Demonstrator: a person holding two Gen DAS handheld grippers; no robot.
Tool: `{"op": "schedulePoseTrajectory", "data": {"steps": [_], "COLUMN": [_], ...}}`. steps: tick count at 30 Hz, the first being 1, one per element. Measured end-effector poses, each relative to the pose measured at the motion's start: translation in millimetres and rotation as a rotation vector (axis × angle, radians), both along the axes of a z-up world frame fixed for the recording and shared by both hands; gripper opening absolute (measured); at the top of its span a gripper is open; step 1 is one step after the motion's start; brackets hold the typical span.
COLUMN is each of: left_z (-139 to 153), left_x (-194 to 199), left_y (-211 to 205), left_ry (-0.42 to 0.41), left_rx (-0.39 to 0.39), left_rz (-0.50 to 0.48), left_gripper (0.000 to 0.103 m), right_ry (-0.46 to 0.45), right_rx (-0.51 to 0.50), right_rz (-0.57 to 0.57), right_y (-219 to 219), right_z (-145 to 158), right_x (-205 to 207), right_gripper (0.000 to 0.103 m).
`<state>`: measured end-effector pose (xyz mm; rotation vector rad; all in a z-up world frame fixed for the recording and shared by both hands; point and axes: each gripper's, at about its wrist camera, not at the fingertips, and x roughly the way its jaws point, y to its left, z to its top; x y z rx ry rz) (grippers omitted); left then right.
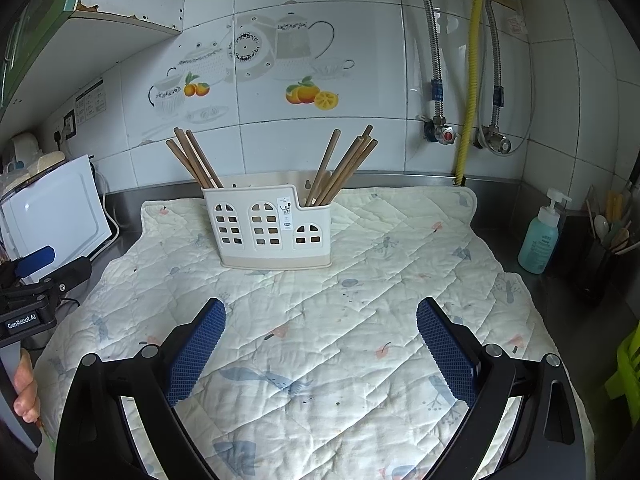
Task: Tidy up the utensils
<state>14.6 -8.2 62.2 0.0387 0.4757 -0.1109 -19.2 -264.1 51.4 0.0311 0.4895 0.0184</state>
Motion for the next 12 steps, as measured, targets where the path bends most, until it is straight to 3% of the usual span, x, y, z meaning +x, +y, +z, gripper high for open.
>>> {"op": "schedulePoseTrajectory", "data": {"steps": [12], "left_z": [-1.8], "left_x": [0.4], "left_y": [-1.8], "left_ry": [0.017], "left_rx": [-0.011], "left_rz": [-0.018], "left_gripper": [0.098], "right_ry": [0.004], "right_rx": [0.004], "right_rz": [-0.001], "right_y": [-0.9], "right_z": [-1.2], "right_x": [-0.7], "right_gripper": [0.093]}}
